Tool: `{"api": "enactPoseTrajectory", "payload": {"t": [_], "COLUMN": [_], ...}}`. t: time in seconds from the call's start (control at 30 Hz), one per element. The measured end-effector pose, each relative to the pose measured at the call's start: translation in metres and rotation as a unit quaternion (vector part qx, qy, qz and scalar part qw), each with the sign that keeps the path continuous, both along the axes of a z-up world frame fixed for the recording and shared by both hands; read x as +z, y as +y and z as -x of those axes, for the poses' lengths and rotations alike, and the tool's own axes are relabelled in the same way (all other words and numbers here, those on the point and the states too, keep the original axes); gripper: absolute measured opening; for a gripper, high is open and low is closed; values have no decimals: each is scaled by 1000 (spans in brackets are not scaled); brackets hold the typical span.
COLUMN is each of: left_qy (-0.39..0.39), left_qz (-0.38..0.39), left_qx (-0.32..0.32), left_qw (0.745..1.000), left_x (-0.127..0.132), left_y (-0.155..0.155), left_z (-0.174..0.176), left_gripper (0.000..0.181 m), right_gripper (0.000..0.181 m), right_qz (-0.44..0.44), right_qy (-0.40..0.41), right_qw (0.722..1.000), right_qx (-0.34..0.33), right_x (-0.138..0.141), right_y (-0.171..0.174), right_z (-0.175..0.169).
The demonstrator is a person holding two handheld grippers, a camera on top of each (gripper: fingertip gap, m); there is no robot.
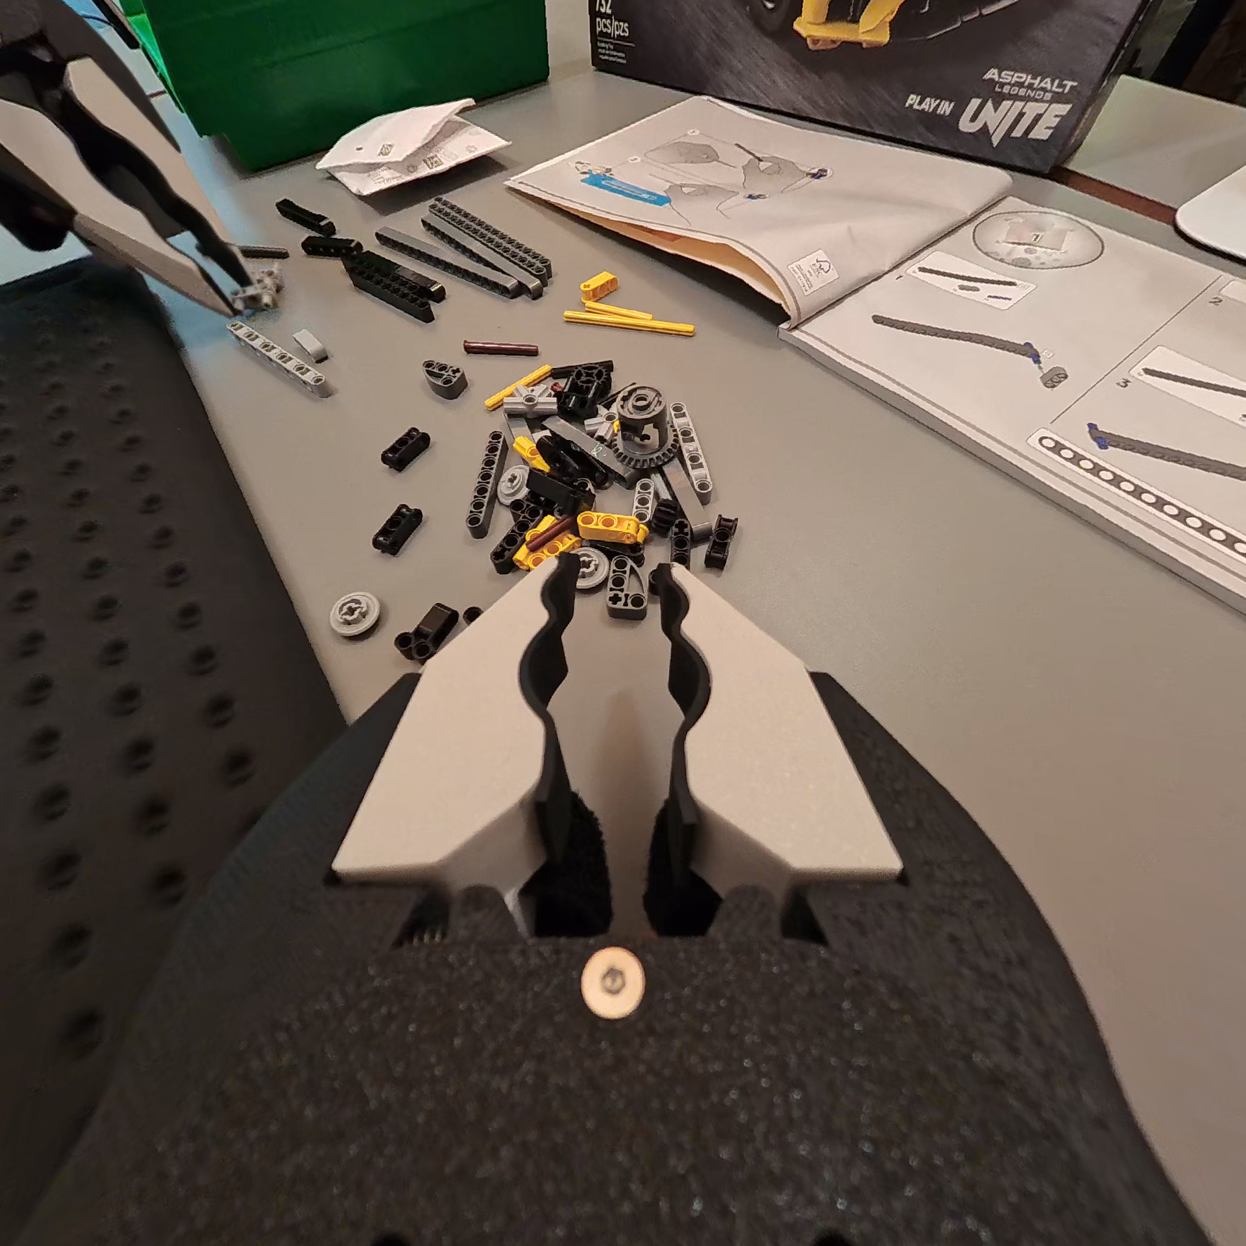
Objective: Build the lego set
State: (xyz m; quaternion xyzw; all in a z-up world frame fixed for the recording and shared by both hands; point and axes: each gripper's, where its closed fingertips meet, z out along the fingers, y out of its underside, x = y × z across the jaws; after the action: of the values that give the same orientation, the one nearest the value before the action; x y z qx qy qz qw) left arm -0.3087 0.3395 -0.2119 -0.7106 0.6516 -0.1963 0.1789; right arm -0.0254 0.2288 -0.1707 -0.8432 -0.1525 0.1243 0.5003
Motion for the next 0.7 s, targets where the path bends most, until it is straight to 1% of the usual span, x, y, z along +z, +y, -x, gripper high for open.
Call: {"api": "enactPoseTrajectory", "payload": {"t": [0.1, 0.17, 0.23, 0.3, 0.33, 0.37, 0.4, 0.47, 0.53, 0.6, 0.7], "left_qy": [7, 6, -8, -49, -77, -103, -113, -91, -76, -68, -65], "left_qz": [2, -1, -23, -43, -45, -33, -14, 3, 2, 15, 4], "left_qx": [7, 10, 10, 0, -10, -30, -55, -92, -118, -131, -137], "left_qw": [1000, 1000, 1000, 998, 996, 994, 992, 992, 990, 989, 988], "left_x": [-2, -1, 8, 26, 37, 44, 46, 36, 23, 13, 2], "left_y": [5, 5, 5, -2, -10, -24, -40, -65, -82, -95, -104], "left_z": [3, 0, -10, -33, -49, -68, -84, -112, -137, -156, -170], "left_gripper": [17, 22, 22, 22, 22, 23, 23, 25, 27, 34, 34], "right_gripper": [24, 24, 24, 24, 24, 24, 24, 24, 22, 22, 25], "right_qz": [0, 0, -5, -7, -4, -1, 1, 1, -1, 29, 58], "right_qy": [1, 1, 9, 11, 14, 16, 15, 19, 21, 25, 52], "right_qw": [1000, 1000, 999, 998, 998, 997, 997, 995, 992, 990, 991], "right_qx": [2, 6, 31, 53, 65, 73, 74, 95, 124, 139, 109], "right_x": [0, 0, 2, 4, 3, 2, 1, 3, 12, 17, 12], "right_y": [0, -1, -4, -7, -8, -9, -9, -13, -21, -37, -59], "right_z": [1, 2, 10, 16, 19, 22, 22, 28, 36, 39, 41]}}
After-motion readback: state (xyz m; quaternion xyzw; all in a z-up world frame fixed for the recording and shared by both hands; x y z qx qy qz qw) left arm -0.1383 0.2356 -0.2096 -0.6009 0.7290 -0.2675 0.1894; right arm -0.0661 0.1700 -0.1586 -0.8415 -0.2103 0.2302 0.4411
